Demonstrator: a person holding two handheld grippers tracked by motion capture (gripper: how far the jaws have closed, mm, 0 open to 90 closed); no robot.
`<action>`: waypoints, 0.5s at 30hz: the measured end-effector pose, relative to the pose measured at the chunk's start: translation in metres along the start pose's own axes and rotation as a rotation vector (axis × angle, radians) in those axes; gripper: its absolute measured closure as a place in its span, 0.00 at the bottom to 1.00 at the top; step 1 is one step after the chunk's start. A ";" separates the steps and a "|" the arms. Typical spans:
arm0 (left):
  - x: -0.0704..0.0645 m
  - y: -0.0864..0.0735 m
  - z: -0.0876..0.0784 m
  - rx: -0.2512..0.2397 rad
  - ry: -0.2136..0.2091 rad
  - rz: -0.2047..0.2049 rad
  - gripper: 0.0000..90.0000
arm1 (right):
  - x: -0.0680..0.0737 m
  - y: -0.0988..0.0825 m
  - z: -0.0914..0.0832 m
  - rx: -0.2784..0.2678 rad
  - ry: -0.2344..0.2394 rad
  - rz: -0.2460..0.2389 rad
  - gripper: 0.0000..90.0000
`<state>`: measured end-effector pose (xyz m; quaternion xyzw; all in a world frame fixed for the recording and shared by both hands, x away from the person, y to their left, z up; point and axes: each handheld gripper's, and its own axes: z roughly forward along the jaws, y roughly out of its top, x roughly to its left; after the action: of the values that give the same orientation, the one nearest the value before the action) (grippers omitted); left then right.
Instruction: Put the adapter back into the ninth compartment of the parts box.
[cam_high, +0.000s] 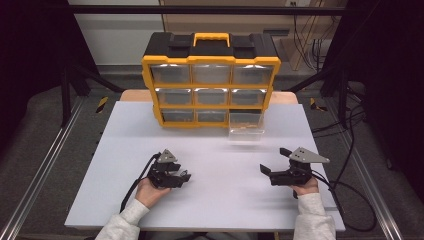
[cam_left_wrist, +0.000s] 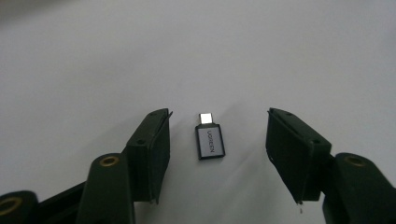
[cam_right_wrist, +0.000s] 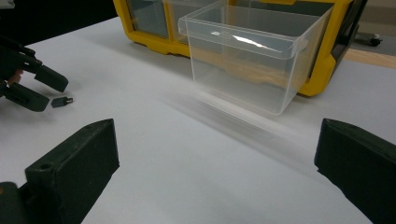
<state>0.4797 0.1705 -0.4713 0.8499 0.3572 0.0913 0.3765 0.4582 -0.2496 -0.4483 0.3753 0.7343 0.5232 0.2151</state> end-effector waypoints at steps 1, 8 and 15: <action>0.000 0.000 0.000 -0.001 0.002 0.001 0.47 | 0.000 0.000 0.000 0.001 0.000 0.000 0.00; -0.001 0.000 0.002 0.013 0.012 0.004 0.56 | 0.000 0.000 0.000 0.000 -0.001 0.000 0.00; -0.003 0.001 0.003 0.022 0.027 0.011 0.62 | 0.000 0.000 0.000 0.004 -0.002 -0.001 0.00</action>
<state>0.4796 0.1665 -0.4724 0.8547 0.3585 0.1008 0.3616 0.4583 -0.2494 -0.4487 0.3758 0.7354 0.5212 0.2152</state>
